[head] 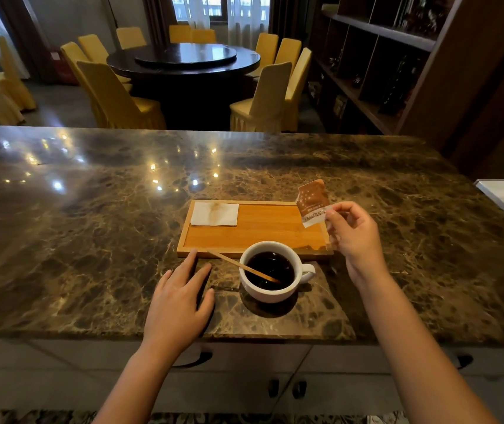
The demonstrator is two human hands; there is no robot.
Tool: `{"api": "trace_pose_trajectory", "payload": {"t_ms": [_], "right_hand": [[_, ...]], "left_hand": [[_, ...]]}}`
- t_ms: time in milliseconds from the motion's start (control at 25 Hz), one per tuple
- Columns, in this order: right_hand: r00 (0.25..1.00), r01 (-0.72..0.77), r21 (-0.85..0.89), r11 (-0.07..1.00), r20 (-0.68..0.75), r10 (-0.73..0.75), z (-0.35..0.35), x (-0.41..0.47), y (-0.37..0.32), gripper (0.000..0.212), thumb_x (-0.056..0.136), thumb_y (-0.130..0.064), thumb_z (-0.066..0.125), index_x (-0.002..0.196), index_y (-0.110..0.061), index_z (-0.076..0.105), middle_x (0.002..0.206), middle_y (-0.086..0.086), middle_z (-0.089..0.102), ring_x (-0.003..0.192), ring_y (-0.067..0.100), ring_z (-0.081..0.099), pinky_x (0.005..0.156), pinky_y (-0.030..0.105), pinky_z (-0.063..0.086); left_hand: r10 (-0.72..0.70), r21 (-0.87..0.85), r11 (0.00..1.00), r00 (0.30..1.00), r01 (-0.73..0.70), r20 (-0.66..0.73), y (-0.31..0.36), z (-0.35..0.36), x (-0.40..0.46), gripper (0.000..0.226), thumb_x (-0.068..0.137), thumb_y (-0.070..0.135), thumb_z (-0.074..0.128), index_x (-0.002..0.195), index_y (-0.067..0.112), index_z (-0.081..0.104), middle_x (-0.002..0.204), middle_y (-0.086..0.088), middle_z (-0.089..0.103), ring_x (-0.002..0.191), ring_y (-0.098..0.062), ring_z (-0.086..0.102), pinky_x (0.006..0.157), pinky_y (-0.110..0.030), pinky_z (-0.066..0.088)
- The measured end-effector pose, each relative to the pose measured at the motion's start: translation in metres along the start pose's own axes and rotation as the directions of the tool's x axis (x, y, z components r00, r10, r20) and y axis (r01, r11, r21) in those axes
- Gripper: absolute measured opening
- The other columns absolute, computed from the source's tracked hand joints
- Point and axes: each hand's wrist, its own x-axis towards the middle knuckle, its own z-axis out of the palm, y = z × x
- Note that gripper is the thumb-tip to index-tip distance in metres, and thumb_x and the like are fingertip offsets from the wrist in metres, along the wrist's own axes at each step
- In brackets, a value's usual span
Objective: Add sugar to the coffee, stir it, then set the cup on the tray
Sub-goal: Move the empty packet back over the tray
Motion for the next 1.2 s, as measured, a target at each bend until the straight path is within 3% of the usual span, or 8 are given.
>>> {"api": "trace_pose_trajectory", "payload": {"t_ms": [120,200,280,400,640,840,1080,1200], "right_hand": [[0.989,-0.014,-0.189,0.982,-0.148,-0.014,0.001,0.017,0.014,0.009,0.084,-0.014,0.065,0.08,-0.022,0.066,0.082,-0.004,0.066,0.082,0.015,0.063,0.069,0.028,0.052],[0.981,-0.046,-0.358,0.932,-0.19,-0.025,0.004,0.024,0.024,0.002,0.083,-0.017,0.067,0.083,-0.018,0.068,0.083,-0.001,0.068,0.083,0.017,0.063,0.069,0.03,0.053],[0.975,-0.036,-0.556,0.83,-0.2,-0.092,0.01,0.029,0.033,0.005,0.083,-0.021,0.067,0.085,-0.016,0.069,0.085,0.003,0.07,0.077,0.015,0.06,0.066,0.031,0.051],[0.954,0.004,-0.738,0.675,-0.2,-0.225,0.016,0.031,0.038,0.008,0.083,-0.026,0.066,0.082,-0.018,0.067,0.081,0.003,0.071,0.075,0.018,0.06,0.081,0.043,0.05],[0.94,0.123,-0.854,0.505,-0.063,-0.334,0.015,0.036,0.044,0.016,0.082,-0.027,0.068,0.093,-0.017,0.064,0.09,0.004,0.069,0.084,0.023,0.062,0.087,0.044,0.042],[0.869,0.434,-0.857,0.277,0.317,-0.38,0.006,0.035,0.052,0.024,0.088,-0.022,0.059,0.111,-0.023,0.064,0.116,-0.002,0.067,0.106,0.023,0.054,0.09,0.044,0.035],[0.9,0.43,-0.844,0.322,0.373,-0.224,0.006,0.038,0.041,0.021,0.092,-0.024,0.052,0.109,-0.026,0.064,0.117,-0.004,0.067,0.118,0.019,0.05,0.109,0.054,0.015],[0.884,0.467,-0.739,0.486,0.366,-0.291,0.012,0.027,0.016,0.023,0.092,-0.025,0.053,0.113,-0.022,0.063,0.117,0.0,0.067,0.114,0.019,0.053,0.102,0.045,0.031]], "left_hand": [[-0.001,-0.008,1.0,1.0,0.001,0.0,0.001,0.0,0.0,0.045,0.088,0.031,0.055,0.131,0.02,0.048,0.149,-0.005,0.026,0.13,-0.023,0.034,0.107,-0.043,0.023],[-0.003,-0.012,1.0,1.0,0.003,-0.002,0.002,-0.001,0.0,0.046,0.088,0.031,0.056,0.131,0.02,0.048,0.149,-0.005,0.026,0.13,-0.023,0.035,0.106,-0.043,0.024],[-0.003,-0.015,1.0,1.0,0.003,-0.007,0.002,-0.002,0.0,0.045,0.087,0.03,0.057,0.131,0.02,0.048,0.149,-0.005,0.028,0.129,-0.024,0.036,0.106,-0.044,0.026],[-0.004,-0.014,1.0,1.0,0.004,-0.004,0.002,-0.002,0.0,0.045,0.087,0.03,0.057,0.13,0.02,0.049,0.149,-0.006,0.028,0.128,-0.024,0.038,0.105,-0.046,0.029],[0.0,-0.013,1.0,1.0,-0.001,-0.006,0.001,-0.001,0.0,0.045,0.087,0.03,0.057,0.13,0.02,0.049,0.148,-0.005,0.028,0.128,-0.024,0.038,0.106,-0.045,0.026],[-0.006,-0.012,1.0,1.0,0.005,-0.008,0.001,-0.001,0.0,0.046,0.087,0.03,0.057,0.131,0.02,0.049,0.149,-0.005,0.027,0.129,-0.023,0.036,0.106,-0.043,0.024],[-0.006,-0.01,1.0,1.0,0.006,-0.006,0.002,-0.001,0.0,0.045,0.087,0.03,0.056,0.13,0.02,0.049,0.149,-0.005,0.027,0.129,-0.024,0.036,0.106,-0.042,0.022],[-0.008,-0.011,1.0,1.0,0.008,-0.006,0.002,-0.002,0.0,0.045,0.087,0.031,0.055,0.131,0.02,0.048,0.149,-0.005,0.028,0.129,-0.023,0.036,0.106,-0.042,0.023]]}}
